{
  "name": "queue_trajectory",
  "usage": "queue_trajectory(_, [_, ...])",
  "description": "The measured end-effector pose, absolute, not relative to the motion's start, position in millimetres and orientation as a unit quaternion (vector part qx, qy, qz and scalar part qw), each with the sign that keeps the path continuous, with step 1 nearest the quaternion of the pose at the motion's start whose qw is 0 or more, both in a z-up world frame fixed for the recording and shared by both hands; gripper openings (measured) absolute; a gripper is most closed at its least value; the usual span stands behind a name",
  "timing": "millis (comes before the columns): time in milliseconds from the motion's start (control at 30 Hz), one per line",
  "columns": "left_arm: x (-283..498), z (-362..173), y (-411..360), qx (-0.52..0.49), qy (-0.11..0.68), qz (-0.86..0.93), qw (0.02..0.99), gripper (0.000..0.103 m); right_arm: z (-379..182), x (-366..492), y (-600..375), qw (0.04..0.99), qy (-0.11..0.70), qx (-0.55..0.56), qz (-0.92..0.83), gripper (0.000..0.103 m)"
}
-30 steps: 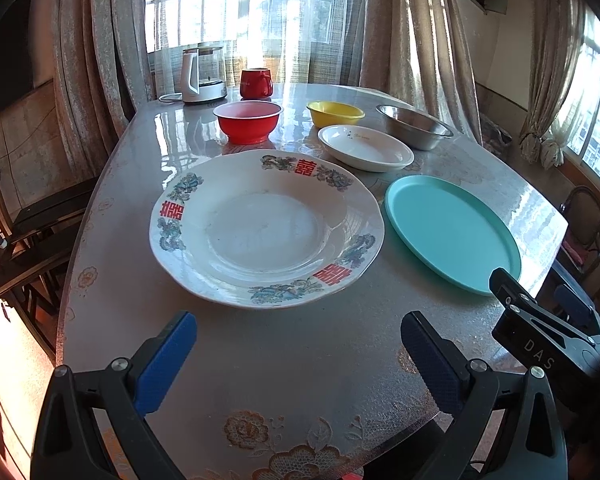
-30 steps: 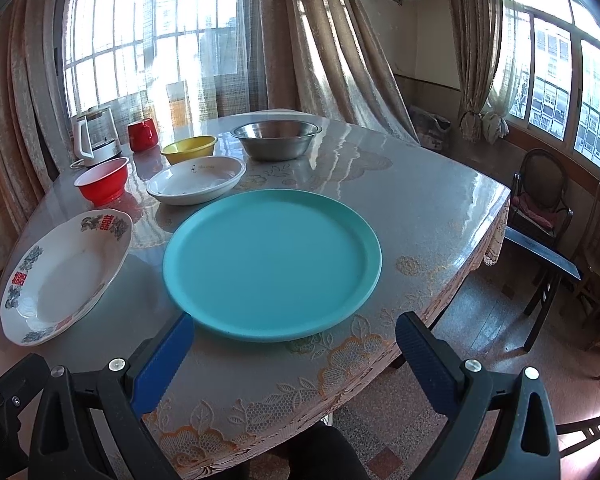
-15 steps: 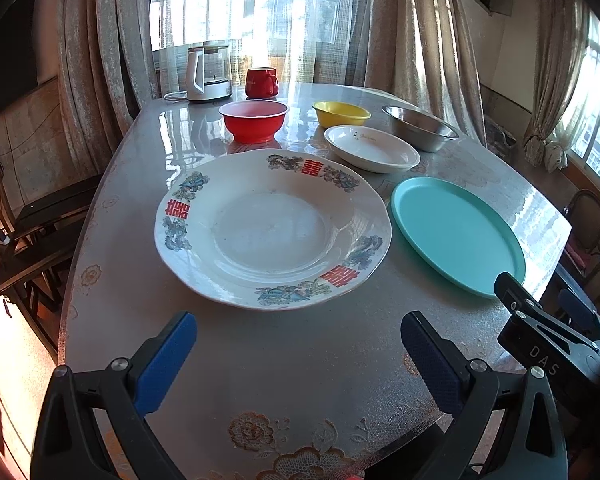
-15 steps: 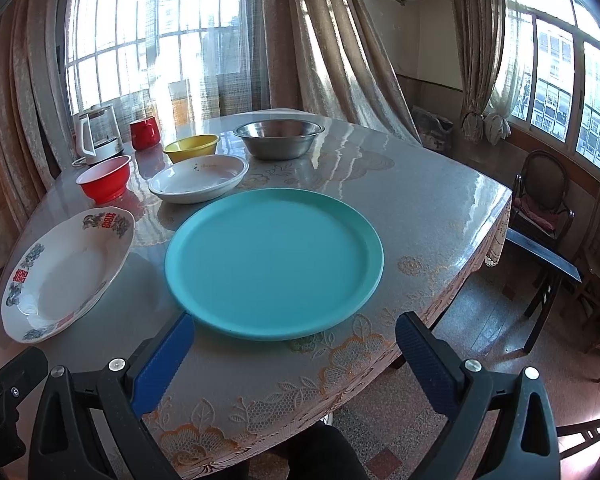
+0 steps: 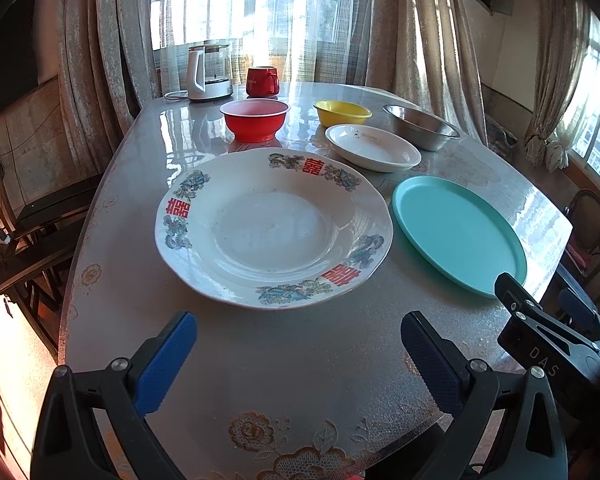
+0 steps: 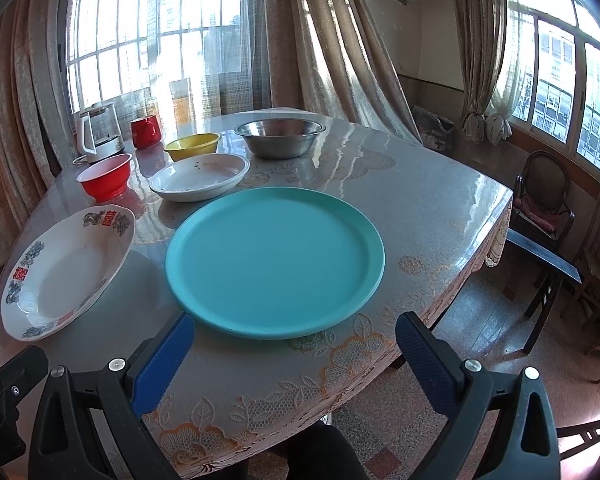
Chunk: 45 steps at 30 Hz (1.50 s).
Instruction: Organize plates and bowls
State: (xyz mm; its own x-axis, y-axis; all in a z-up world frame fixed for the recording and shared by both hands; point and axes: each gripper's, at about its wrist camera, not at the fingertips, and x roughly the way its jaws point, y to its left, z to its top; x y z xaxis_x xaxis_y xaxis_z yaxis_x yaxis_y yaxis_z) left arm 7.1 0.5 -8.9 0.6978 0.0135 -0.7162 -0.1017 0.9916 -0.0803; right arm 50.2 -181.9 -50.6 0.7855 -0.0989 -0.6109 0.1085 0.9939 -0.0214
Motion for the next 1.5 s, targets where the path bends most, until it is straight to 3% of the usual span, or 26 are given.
queue_trajectory(767, [5.9,-8.8,8.6,-0.064,0.383,0.039,0.921,0.103,-51.5,60.4,-183.9,0.942,0.33,-0.005,-0.058,0.102])
queue_trajectory(1033, [13.8,-9.5,25.9,-0.117,0.402,0.027,0.908,0.103,-49.9,67.7,-175.1,0.945,0.324,-0.025,-0.043,0.102])
queue_trajectory(1500, [25.4,-0.6,89.2,-0.192,0.365,0.075,0.908,0.103,-41.0,86.5,-147.1,0.953,0.293,-0.073,0.025,0.103])
